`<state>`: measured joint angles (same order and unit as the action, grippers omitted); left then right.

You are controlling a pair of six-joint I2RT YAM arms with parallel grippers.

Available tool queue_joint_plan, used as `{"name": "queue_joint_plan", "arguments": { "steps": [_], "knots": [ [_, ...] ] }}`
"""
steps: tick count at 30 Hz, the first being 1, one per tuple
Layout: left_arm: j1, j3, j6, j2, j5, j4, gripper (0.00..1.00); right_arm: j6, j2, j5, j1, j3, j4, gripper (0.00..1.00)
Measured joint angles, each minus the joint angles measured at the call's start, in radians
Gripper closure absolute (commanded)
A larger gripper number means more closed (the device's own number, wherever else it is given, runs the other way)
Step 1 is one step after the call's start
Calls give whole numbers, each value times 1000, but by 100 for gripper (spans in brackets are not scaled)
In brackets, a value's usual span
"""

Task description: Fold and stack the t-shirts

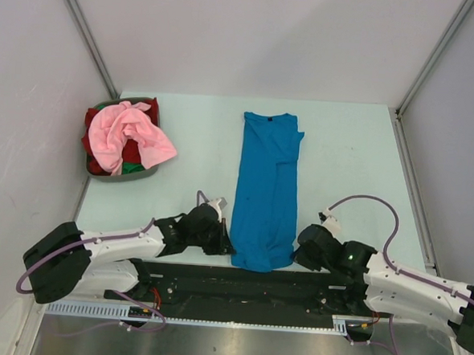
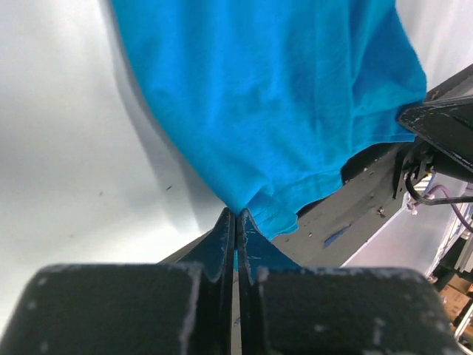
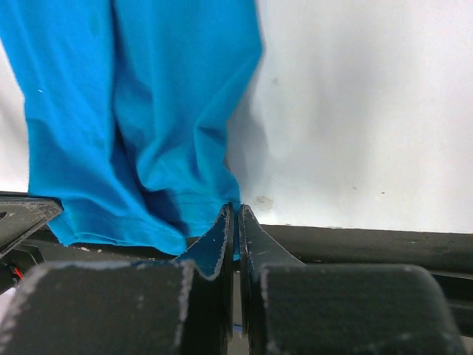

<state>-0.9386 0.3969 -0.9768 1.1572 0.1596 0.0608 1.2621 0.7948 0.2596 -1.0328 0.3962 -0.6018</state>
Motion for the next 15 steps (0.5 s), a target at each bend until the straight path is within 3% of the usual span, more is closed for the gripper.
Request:
{"name": "queue_joint_plan", "arguments": {
  "steps": [8,15],
  "knots": [
    [0,104,26,30,-6,56,100,-64,32,26,19,94,13,100],
    [30,248,71,68,-24,111,100,-163,76,-2,183,175,65,100]
  ]
}}
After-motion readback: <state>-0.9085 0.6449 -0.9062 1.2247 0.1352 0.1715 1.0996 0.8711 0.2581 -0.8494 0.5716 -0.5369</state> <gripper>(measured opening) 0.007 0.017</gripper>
